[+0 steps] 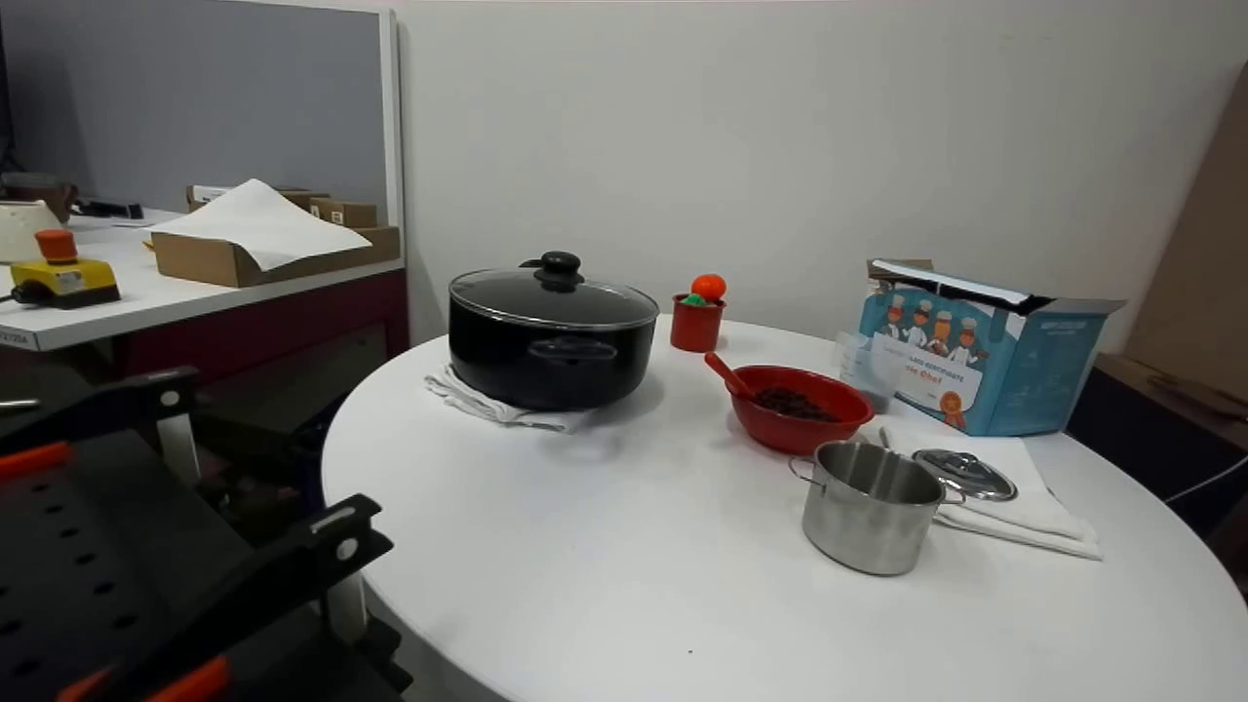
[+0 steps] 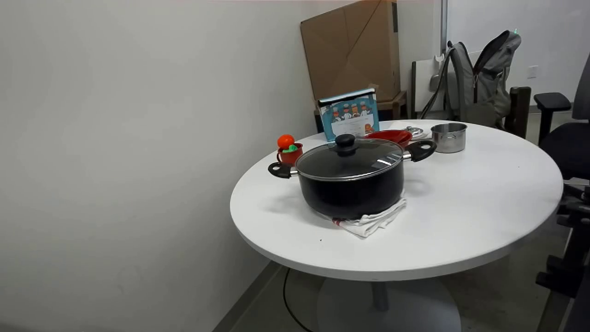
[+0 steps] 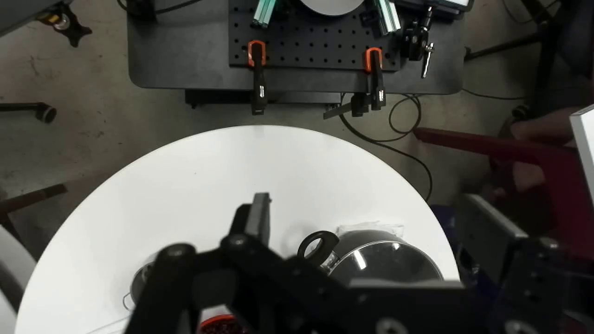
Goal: Put a spoonful of the things in the red bowl into the small pot, then cover it and then uncover the big pot
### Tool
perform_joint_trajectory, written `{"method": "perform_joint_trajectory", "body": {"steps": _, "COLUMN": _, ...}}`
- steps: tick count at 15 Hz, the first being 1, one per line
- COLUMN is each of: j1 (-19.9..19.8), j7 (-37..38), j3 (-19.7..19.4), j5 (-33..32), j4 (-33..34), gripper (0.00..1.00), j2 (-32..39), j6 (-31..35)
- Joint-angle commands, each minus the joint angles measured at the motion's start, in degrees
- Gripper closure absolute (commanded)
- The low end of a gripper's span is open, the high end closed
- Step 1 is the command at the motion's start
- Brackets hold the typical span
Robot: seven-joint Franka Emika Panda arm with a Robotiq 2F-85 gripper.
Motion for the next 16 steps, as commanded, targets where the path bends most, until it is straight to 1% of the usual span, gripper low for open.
{"method": "perform_joint_trajectory", "body": {"steps": 1, "j1": -1.4, "j7": 1.5, "j3": 1.0, "j5": 0.0, "j4": -0.7, "gripper": 0.00, "j2": 0.4, "j6": 3.6}}
{"method": "perform_joint_trajectory", "body": {"steps": 5, "j1": -2.4, "j7": 5.3, "j3": 2.1, "j5": -0.6, "j4": -3.4, "gripper": 0.00, "j2": 1.8, "j6": 14.1}}
{"method": "perform_joint_trajectory", "body": {"steps": 8, "j1": -2.7, "j7": 7.9, "j3": 2.8, "j5": 0.1, "j4": -4.9, "gripper": 0.00, "j2": 4.4, "j6": 20.2}}
{"method": "perform_joint_trajectory", "body": {"steps": 13, "j1": -2.5, "j7": 11.8, "j3": 3.3, "j5": 2.4, "j4": -6.2, "gripper": 0.00, "j2": 12.4, "j6": 29.7}}
{"method": "perform_joint_trajectory", "body": {"steps": 16, "j1": -2.5, "j7": 13.5, "j3": 3.9, "j5": 2.9, "j4": -7.2, "gripper": 0.00, "j2": 17.8, "j6": 38.3}}
